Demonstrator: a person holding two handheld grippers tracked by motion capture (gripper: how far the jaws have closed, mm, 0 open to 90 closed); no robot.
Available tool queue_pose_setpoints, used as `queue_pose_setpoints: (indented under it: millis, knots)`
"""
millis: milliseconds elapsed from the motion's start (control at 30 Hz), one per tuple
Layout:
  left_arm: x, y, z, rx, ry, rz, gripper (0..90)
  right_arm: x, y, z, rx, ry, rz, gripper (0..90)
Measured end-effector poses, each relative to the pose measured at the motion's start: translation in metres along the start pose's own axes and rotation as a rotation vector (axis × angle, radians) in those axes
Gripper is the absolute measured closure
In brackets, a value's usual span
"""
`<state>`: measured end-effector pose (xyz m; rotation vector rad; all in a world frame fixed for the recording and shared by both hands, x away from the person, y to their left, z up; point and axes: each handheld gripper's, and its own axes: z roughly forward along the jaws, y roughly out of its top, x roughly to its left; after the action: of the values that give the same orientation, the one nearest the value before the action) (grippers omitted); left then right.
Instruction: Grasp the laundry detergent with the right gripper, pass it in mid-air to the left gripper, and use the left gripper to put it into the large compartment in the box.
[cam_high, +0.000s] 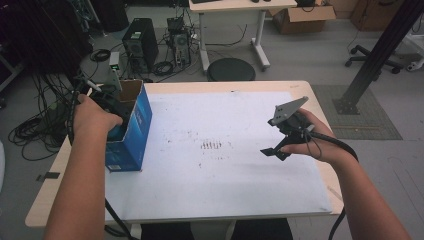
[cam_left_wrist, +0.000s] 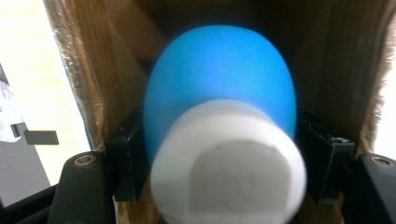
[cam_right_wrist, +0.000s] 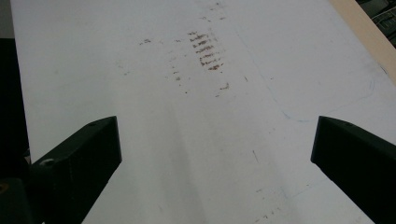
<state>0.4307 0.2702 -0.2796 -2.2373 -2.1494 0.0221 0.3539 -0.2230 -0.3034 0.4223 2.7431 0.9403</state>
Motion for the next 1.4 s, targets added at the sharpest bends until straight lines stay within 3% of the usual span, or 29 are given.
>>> queue_pose_setpoints:
  millis: [400, 600, 900, 1067, 1233, 1400]
  knots:
    - [-0.002, -0.006, -0.026, -0.029, 0.044, -0.005, 23.8, 0.001, 0.003, -0.001, -0.01, 0.003, -0.011, 1.7]
    - [-0.003, -0.01, -0.046, -0.06, 0.057, -0.006, 12.8, 0.001, 0.004, -0.003, -0.013, 0.002, -0.013, 1.7]
    - [-0.015, -0.013, -0.066, -0.068, 0.063, 0.036, 1.7, 0.001, 0.007, -0.007, -0.019, 0.0, -0.023, 1.7]
    - [-0.024, -0.014, -0.077, -0.098, 0.063, 0.072, 0.2, 0.002, 0.008, -0.01, -0.02, -0.005, -0.023, 1.7]
    - [-0.039, -0.014, -0.091, -0.107, 0.077, 0.134, 0.2, 0.0, 0.008, -0.015, -0.02, -0.014, -0.02, 1.7]
    - [-0.057, -0.014, -0.112, -0.145, 0.086, 0.228, 0.2, -0.003, 0.011, -0.022, -0.014, -0.026, -0.02, 1.7]
